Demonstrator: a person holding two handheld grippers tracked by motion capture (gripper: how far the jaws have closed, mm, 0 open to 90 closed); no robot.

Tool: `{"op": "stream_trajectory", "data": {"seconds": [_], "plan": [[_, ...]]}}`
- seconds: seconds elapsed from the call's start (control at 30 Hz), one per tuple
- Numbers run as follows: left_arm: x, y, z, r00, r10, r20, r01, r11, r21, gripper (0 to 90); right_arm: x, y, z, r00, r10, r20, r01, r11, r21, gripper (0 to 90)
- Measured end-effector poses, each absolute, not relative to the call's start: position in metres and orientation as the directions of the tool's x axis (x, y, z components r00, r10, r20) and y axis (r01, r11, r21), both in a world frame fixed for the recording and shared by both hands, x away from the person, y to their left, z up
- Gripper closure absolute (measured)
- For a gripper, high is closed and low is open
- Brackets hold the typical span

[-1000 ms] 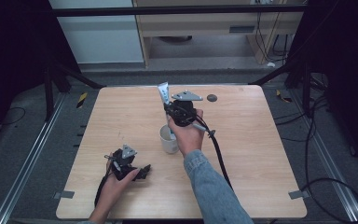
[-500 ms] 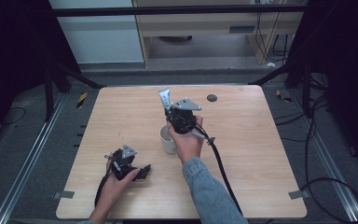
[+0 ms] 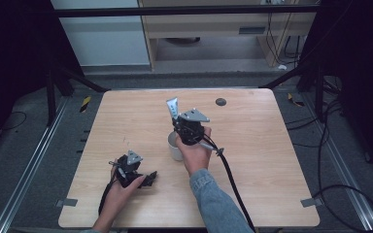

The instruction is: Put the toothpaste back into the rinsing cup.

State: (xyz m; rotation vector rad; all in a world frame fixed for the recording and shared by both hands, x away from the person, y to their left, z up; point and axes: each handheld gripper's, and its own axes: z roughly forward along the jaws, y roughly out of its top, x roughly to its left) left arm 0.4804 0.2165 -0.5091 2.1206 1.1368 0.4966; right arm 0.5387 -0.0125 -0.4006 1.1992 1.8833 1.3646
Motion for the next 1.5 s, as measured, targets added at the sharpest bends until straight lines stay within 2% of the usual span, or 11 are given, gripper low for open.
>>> {"op": "stream_trajectory", "data": {"seconds": [1.5], "plan": [[0.481,0.216,-0.509,0.547,0.837,0.017,0.581,-0.394,0.712,0.0,0.529,-0.024,-0.423,-0.461,0.883,0.089,0.377,0.104,0.92,78.1]]}}
